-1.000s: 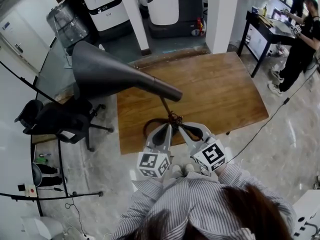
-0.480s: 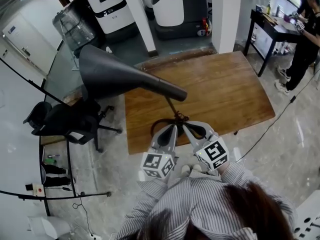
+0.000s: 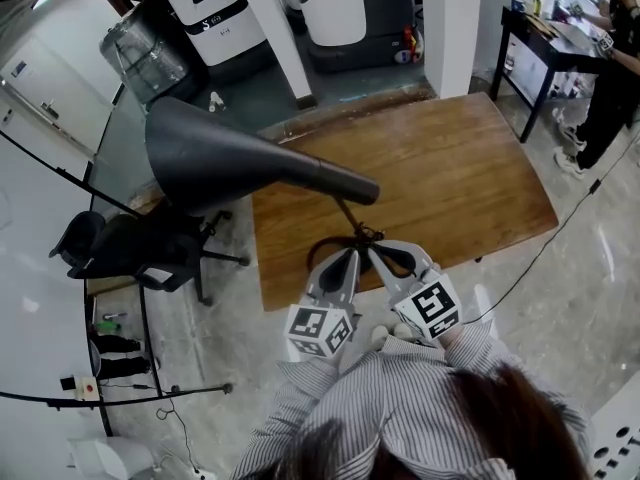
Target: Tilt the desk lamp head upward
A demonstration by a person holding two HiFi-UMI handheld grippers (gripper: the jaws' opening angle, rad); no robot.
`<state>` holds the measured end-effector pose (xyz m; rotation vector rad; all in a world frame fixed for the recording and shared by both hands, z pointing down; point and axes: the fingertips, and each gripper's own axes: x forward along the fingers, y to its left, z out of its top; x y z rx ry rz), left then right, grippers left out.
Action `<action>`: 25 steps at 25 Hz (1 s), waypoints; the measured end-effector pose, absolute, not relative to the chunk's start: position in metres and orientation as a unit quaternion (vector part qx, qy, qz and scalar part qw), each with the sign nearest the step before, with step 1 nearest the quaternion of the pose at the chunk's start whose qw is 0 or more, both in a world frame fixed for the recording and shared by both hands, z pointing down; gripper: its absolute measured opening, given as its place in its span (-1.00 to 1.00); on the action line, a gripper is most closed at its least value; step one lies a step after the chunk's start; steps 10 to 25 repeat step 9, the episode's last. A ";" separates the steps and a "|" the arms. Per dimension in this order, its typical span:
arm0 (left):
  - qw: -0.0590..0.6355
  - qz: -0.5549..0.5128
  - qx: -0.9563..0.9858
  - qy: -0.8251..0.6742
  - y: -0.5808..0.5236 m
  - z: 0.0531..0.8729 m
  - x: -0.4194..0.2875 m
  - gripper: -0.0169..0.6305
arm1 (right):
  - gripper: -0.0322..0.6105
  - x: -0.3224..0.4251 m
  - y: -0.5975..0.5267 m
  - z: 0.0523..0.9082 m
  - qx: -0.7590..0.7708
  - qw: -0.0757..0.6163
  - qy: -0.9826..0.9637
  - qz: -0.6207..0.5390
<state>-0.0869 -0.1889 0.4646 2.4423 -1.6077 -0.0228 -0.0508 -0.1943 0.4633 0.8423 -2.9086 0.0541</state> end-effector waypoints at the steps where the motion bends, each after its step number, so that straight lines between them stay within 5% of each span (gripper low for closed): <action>1: 0.109 -0.007 0.830 -0.547 -0.189 0.465 -0.088 -0.93 | -0.90 -0.052 -0.194 0.463 0.278 0.057 -0.959 0.018; 25: 0.113 -0.005 0.833 -0.541 -0.196 0.467 -0.085 -0.93 | -0.90 -0.053 -0.197 0.466 0.274 0.067 -0.959 0.021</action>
